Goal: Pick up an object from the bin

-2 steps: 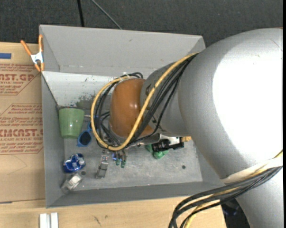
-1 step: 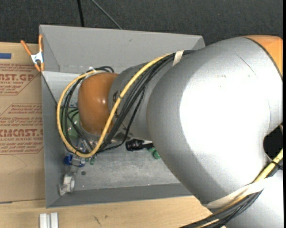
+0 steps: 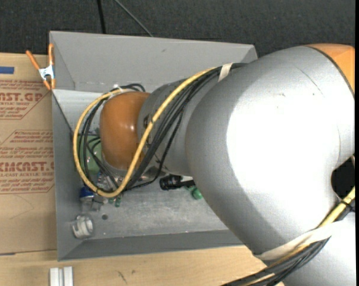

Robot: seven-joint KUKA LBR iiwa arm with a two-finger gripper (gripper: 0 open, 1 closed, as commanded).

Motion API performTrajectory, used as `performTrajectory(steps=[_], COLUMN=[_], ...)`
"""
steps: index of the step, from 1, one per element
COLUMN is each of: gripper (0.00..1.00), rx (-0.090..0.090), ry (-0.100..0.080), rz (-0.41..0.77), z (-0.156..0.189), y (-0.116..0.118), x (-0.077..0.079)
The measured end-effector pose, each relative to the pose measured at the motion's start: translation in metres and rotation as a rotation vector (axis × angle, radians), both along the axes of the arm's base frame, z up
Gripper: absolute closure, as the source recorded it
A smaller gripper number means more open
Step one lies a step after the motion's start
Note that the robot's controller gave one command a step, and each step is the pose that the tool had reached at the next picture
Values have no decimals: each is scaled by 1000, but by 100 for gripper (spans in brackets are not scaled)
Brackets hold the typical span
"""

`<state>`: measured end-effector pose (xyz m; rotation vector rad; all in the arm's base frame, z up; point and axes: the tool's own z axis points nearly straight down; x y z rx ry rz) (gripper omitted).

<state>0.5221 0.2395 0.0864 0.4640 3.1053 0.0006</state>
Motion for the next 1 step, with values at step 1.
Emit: performTrajectory(steps=[1], gripper=[100], rx=[4], ry=[-8], rz=[38], z=[123], y=[2], x=[19])
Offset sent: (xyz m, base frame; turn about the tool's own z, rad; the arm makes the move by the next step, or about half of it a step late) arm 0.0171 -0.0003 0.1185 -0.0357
